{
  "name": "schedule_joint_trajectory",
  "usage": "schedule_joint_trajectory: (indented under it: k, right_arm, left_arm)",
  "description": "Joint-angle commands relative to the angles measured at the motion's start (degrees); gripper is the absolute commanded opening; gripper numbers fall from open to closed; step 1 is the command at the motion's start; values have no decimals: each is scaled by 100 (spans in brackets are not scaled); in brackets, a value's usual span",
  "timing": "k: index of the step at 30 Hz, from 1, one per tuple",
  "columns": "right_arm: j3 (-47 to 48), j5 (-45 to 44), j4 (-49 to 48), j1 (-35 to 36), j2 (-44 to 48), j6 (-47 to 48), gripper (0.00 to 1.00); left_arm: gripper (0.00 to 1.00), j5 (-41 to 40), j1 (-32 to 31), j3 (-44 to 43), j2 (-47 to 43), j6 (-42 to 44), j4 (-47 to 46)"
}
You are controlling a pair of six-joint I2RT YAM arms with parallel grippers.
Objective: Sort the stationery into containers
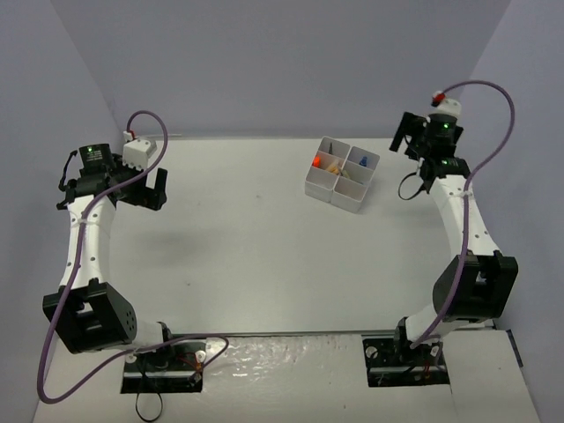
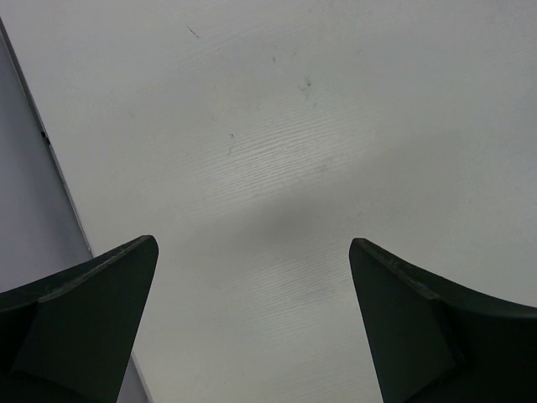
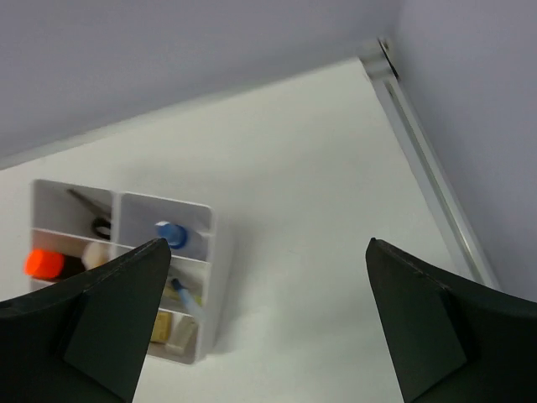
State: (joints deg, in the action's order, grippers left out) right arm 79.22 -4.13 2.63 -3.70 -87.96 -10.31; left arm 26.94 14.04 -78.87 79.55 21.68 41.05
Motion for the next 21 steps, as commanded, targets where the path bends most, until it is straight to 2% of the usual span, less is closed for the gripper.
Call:
schedule_joint_trajectory:
  k: [1, 4, 21]
  right_arm:
    - [-255, -107, 265, -379, -101, -968, 100]
    - [-305, -414, 301, -385, -261, -1106, 100]
    - [-551, -481, 264, -461, -279, -980, 100]
  left_arm:
    - [97, 102, 64, -212, -124, -78, 12]
    - [97, 14, 64, -89, -123, -59, 35]
    - [97, -292, 72, 243, -216, -185, 55]
